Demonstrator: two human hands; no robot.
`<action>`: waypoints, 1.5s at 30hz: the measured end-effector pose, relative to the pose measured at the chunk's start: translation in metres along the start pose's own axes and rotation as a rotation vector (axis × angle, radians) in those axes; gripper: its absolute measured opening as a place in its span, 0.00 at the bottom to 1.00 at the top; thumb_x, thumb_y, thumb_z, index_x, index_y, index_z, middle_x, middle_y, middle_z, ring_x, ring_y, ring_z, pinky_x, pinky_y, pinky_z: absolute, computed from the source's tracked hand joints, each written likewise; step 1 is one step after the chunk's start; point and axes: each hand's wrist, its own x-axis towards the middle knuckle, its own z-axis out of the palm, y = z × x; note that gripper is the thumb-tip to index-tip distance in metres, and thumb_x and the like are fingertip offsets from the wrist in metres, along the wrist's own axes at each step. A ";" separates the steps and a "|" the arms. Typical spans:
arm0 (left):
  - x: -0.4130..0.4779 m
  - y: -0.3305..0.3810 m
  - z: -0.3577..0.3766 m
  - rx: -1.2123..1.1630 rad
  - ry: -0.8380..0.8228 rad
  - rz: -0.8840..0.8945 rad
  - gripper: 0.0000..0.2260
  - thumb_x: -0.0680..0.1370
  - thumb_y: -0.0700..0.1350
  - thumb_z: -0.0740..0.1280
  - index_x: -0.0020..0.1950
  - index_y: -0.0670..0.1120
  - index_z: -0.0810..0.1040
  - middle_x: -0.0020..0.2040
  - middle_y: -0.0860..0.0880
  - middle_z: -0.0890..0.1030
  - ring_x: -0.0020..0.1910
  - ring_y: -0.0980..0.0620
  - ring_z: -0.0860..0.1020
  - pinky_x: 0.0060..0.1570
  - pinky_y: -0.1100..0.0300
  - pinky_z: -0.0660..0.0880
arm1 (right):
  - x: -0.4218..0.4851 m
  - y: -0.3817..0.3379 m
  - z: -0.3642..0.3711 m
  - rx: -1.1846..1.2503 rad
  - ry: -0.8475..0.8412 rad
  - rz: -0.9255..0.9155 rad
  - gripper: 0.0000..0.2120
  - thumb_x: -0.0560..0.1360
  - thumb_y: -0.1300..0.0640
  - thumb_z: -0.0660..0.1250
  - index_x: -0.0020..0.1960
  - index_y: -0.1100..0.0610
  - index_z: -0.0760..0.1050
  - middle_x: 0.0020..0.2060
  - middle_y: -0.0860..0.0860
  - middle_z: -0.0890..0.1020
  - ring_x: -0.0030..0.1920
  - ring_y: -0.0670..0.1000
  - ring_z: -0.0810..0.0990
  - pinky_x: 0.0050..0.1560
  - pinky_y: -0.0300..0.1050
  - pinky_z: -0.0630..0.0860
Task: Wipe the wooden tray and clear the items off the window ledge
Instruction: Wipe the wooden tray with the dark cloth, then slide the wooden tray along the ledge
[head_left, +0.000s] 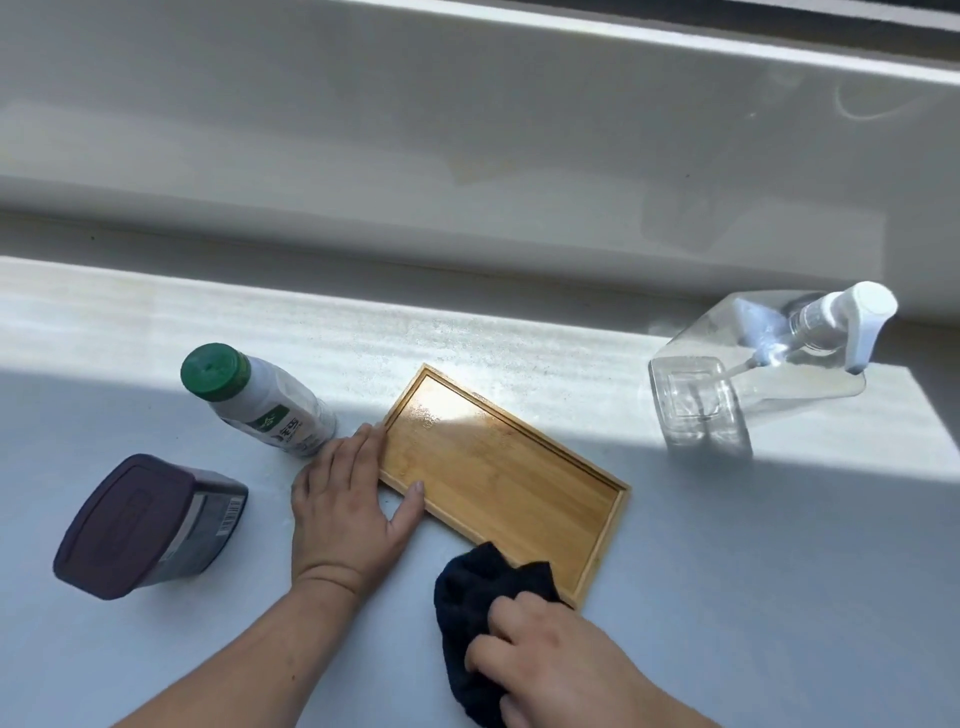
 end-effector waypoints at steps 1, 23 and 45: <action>-0.001 0.000 -0.001 -0.004 0.001 0.004 0.37 0.76 0.66 0.59 0.77 0.44 0.75 0.72 0.44 0.79 0.73 0.40 0.70 0.71 0.38 0.65 | -0.004 -0.008 0.006 0.009 -0.102 0.021 0.10 0.73 0.42 0.62 0.52 0.40 0.76 0.41 0.39 0.73 0.41 0.45 0.78 0.37 0.37 0.71; -0.036 0.050 -0.095 -0.481 -0.476 -0.174 0.17 0.67 0.64 0.61 0.52 0.60 0.76 0.54 0.58 0.83 0.49 0.56 0.80 0.44 0.53 0.75 | -0.090 0.030 -0.058 1.351 0.795 1.014 0.29 0.67 0.27 0.59 0.60 0.43 0.73 0.62 0.53 0.81 0.63 0.58 0.80 0.71 0.63 0.73; -0.087 0.422 -0.025 -0.590 -0.750 -0.028 0.12 0.66 0.59 0.67 0.46 0.58 0.81 0.34 0.55 0.83 0.26 0.57 0.73 0.34 0.56 0.69 | -0.388 0.281 -0.100 1.389 0.992 1.005 0.25 0.82 0.33 0.54 0.64 0.49 0.76 0.60 0.54 0.82 0.60 0.56 0.82 0.49 0.48 0.75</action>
